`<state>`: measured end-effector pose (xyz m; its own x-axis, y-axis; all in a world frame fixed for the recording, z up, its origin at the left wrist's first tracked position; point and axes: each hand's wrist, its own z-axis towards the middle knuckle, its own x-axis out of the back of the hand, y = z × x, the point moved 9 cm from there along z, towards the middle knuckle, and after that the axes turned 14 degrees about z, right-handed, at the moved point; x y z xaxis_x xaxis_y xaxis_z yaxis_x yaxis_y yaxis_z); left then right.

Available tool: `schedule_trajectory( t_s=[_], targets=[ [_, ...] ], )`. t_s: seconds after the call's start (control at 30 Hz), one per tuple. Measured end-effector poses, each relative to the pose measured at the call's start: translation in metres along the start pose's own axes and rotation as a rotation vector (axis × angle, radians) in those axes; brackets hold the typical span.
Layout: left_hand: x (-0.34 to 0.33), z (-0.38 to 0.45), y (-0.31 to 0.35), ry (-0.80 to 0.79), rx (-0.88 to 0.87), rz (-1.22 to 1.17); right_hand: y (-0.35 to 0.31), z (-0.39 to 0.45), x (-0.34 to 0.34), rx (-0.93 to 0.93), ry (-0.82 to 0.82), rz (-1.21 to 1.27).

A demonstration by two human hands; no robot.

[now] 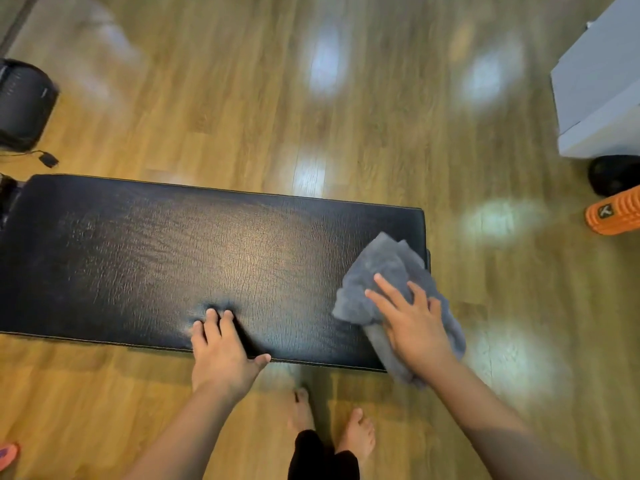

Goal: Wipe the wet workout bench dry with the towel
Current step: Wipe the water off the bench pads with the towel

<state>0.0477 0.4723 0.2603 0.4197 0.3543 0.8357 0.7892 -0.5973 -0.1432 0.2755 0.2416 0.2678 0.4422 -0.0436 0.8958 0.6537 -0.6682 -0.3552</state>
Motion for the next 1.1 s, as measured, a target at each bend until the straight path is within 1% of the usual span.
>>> schedule_trajectory(
  t_s=[0.13,0.2,0.27,0.37,0.43,0.5,0.57,0.6,0.7,0.8,0.9,0.93,1.03,1.1],
  targets=[
    [-0.003,0.003,0.002,-0.003,-0.005,0.024,0.007,0.065,0.025,-0.140,0.100,0.095],
    [-0.005,0.004,0.002,0.005,-0.003,0.028,-0.001,0.093,0.031,-0.211,0.117,0.119],
    [-0.005,0.003,0.003,0.014,-0.002,0.028,-0.018,0.106,0.029,-0.220,0.103,0.121],
    [-0.004,0.004,0.003,0.020,-0.004,0.040,-0.053,0.091,0.011,-0.092,0.028,0.080],
    [-0.003,0.003,0.004,0.014,-0.003,0.027,-0.077,0.058,-0.005,0.044,-0.022,0.028],
    [-0.002,0.003,0.004,0.018,-0.010,0.023,-0.088,0.016,-0.018,0.165,-0.063,-0.023],
    [-0.002,0.003,0.004,0.014,-0.013,0.030,-0.075,-0.023,-0.035,0.245,-0.117,-0.069],
    [-0.003,0.003,0.004,0.010,-0.012,0.032,-0.063,-0.038,-0.038,0.269,-0.117,-0.086],
    [-0.004,0.004,0.004,-0.001,-0.007,0.019,-0.025,-0.052,-0.030,0.303,-0.057,-0.104],
    [-0.005,0.005,0.004,-0.004,-0.004,0.030,0.005,-0.027,-0.007,0.226,-0.001,-0.073],
    [-0.008,0.005,0.001,-0.019,0.012,0.040,0.031,0.021,0.020,0.138,0.052,-0.015],
    [-0.008,0.005,0.001,-0.015,0.018,0.027,0.037,0.038,0.027,0.113,0.047,-0.003],
    [-0.005,0.005,0.003,-0.018,0.035,0.028,0.036,0.098,0.043,0.068,0.050,0.033],
    [-0.003,0.002,0.003,-0.030,0.043,0.037,0.021,0.124,0.045,0.054,0.061,0.073]
  ],
)
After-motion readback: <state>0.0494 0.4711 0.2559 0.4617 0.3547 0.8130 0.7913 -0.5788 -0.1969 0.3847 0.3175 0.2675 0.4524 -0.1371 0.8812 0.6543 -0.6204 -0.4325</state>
